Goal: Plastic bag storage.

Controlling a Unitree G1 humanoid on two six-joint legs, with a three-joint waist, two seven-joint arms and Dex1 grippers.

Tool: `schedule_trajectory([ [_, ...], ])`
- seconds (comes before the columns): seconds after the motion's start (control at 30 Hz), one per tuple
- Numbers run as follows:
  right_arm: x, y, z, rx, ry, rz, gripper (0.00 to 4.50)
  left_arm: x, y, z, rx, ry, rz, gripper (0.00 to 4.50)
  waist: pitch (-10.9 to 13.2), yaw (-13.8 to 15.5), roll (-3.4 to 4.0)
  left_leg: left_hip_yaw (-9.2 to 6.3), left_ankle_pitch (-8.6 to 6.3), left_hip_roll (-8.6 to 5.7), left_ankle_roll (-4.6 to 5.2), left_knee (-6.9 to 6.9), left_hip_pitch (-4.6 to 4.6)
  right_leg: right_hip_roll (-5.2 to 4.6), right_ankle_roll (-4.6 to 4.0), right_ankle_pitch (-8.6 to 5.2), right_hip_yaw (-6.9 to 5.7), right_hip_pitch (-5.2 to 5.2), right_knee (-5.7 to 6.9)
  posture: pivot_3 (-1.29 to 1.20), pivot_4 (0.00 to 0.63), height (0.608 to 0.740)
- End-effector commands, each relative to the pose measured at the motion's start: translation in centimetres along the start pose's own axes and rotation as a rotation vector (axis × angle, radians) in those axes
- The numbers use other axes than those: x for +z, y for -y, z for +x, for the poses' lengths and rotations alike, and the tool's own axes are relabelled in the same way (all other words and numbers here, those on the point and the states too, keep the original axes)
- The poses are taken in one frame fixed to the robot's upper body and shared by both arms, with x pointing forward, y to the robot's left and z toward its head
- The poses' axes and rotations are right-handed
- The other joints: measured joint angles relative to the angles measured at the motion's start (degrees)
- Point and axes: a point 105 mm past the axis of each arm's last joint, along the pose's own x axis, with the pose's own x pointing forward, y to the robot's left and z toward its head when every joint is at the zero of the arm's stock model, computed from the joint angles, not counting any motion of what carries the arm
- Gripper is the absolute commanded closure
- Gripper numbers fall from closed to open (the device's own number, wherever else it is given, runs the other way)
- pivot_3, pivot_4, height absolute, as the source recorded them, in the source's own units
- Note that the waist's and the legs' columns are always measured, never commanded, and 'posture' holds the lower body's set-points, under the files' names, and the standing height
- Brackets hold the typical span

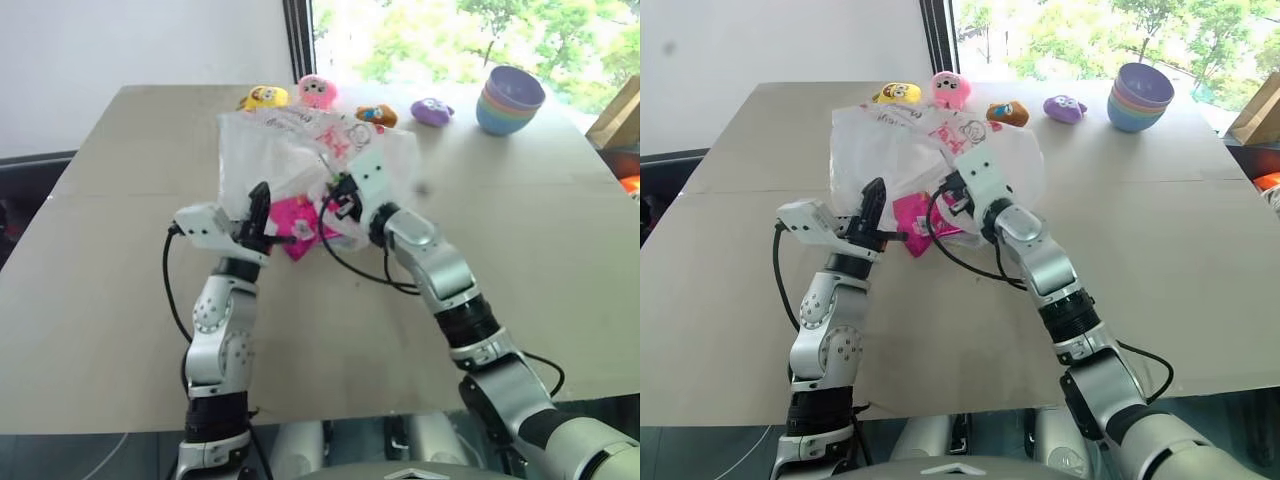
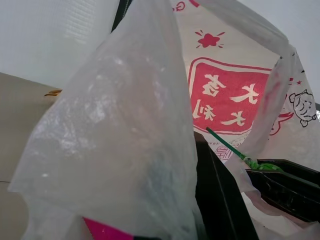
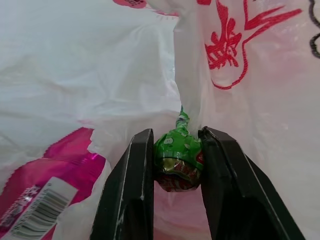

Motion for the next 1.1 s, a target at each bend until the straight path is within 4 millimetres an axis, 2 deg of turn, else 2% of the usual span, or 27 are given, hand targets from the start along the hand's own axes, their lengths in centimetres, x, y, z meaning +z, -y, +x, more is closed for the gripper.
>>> schedule_trajectory([
  [0.03, 0.8, 0.8, 0.0, -0.041, 0.036, -0.018, 3.73, 0.8, 0.3, 0.0, -0.013, 0.035, 0.015, 4.50, 0.00, -0.01, 0.00, 0.00, 0.00, 0.00, 0.00, 0.00, 0.00, 0.00, 0.00, 0.00, 0.00, 0.00, 0.00, 0.00, 0.150, 0.740],
  [0.13, 1.3, 0.9, 0.0, -0.042, 0.071, 0.045, 3.73, 0.7, 0.3, 0.0, -0.013, 0.030, 0.014, 4.50, 0.00, -0.01, 0.01, 0.00, 0.00, 0.00, 0.00, 0.00, 0.00, 0.00, 0.00, 0.00, 0.00, 0.00, 0.00, 0.00, 0.150, 0.740],
  [0.27, 3.9, -1.6, -0.5, 0.146, 0.175, 0.232, 3.73, 0.7, 0.2, 0.2, -0.016, 0.026, 0.019, 4.50, 0.01, -0.07, 0.01, 0.00, 0.00, 0.01, 0.00, -0.02, 0.00, 0.01, 0.00, 0.00, 0.01, 0.00, -0.01, 0.00, 0.150, 0.740],
  [0.33, 4.8, -2.7, -1.1, 0.239, 0.201, 0.231, 3.73, 0.7, 0.2, 0.2, -0.017, 0.027, 0.020, 4.50, 0.01, -0.03, 0.01, -0.01, 0.00, 0.03, 0.00, -0.02, 0.00, 0.02, 0.00, 0.00, 0.00, 0.00, -0.02, 0.00, 0.150, 0.740],
  [0.43, 6.4, -4.9, -3.2, 0.445, 0.229, 0.281, 3.73, 0.8, 0.1, 0.2, -0.020, 0.024, 0.024, 4.50, 0.01, 0.13, 0.01, -0.06, -0.01, 0.04, 0.02, -0.02, -0.03, -0.01, 0.00, 0.00, -0.04, 0.01, -0.06, 0.00, 0.150, 0.740],
  [0.57, 7.8, -6.4, -4.8, 0.590, 0.251, 0.317, 3.73, 0.7, 0.2, 0.1, -0.022, 0.019, 0.026, 4.50, 0.01, 0.09, 0.01, -0.06, -0.01, 0.01, 0.02, -0.02, -0.02, -0.01, 0.00, 0.00, -0.04, 0.02, -0.05, 0.00, 0.150, 0.740],
  [0.67, 8.4, -6.8, -5.2, 0.626, 0.249, 0.334, 3.73, 0.6, 0.3, 0.0, -0.026, 0.013, 0.025, 4.50, 0.01, 0.07, 0.01, -0.08, -0.01, 0.01, 0.02, -0.02, -0.01, 0.01, 0.00, 0.00, -0.06, 0.02, -0.04, 0.00, 0.150, 0.740],
  [0.73, 7.8, -5.4, -4.7, 0.541, 0.225, 0.275, 3.73, 0.6, 0.3, 0.0, -0.024, 0.012, 0.032, 4.50, 0.01, 0.07, 0.01, -0.07, -0.01, 0.01, 0.02, -0.02, -0.01, 0.01, 0.00, 0.00, -0.06, 0.02, -0.03, 0.00, 0.150, 0.740],
  [0.8, 6.5, -3.1, -4.5, 0.437, 0.177, 0.118, 3.73, 0.9, 0.0, -0.1, -0.014, 0.019, 0.038, 4.50, 0.00, 0.14, 0.00, -0.07, -0.01, -0.03, 0.02, -0.02, -0.01, -0.01, 0.00, 0.00, -0.05, 0.02, -0.03, 0.00, 0.150, 0.740],
  [0.87, 5.2, -0.8, -5.1, 0.381, 0.137, -0.045, 3.73, 1.1, -0.4, -0.2, -0.004, 0.021, 0.045, 4.50, 0.00, 0.51, -0.01, -0.09, -0.01, -0.08, 0.03, -0.01, -0.02, -0.04, 0.00, 0.00, -0.08, 0.04, -0.06, 0.00, 0.150, 0.740],
  [0.9, 5.0, 0.2, -5.5, 0.369, 0.127, -0.066, 3.73, 1.1, -0.5, -0.3, -0.002, 0.020, 0.047, 4.50, 0.00, 0.67, -0.01, -0.12, -0.02, -0.14, 0.04, 0.00, -0.03, -0.08, 0.01, 0.00, -0.11, 0.07, -0.09, 0.00, 0.150, 0.740],
  [0.93, 4.9, 1.3, -6.0, 0.351, 0.119, -0.075, 3.73, 1.0, -0.6, -0.3, 0.000, 0.018, 0.048, 4.50, 0.01, 0.68, -0.02, -0.12, -0.04, -0.15, 0.08, 0.00, -0.03, -0.09, 0.01, 0.00, -0.10, 0.08, -0.13, 0.00, 0.150, 0.740],
  [1.0, 5.5, 4.0, -7.0, 0.281, 0.136, -0.199, 3.73, 0.8, -0.6, -0.3, 0.001, 0.012, 0.048, 4.50, 0.02, 0.44, -0.01, -0.09, -0.04, -0.11, 0.08, -0.03, -0.03, -0.05, 0.01, 0.00, -0.07, 0.06, -0.16, 0.00, 0.150, 0.740],
  [1.07, 6.2, 5.4, -7.9, 0.260, 0.158, -0.284, 3.73, 0.6, -0.6, -0.3, 0.000, 0.009, 0.044, 4.50, 0.03, 0.44, 0.01, -0.09, -0.04, -0.08, 0.07, -0.09, -0.02, -0.02, 0.01, 0.00, -0.09, 0.05, -0.17, 0.00, 0.150, 0.740],
  [1.1, 6.8, 5.7, -8.4, 0.259, 0.183, -0.245, 3.73, 0.5, -0.5, -0.2, -0.004, 0.007, 0.040, 4.50, 0.03, 0.38, 0.01, -0.10, -0.04, -0.07, 0.07, -0.10, -0.02, -0.01, 0.01, 0.00, -0.11, 0.05, -0.19, 0.00, 0.150, 0.740],
])
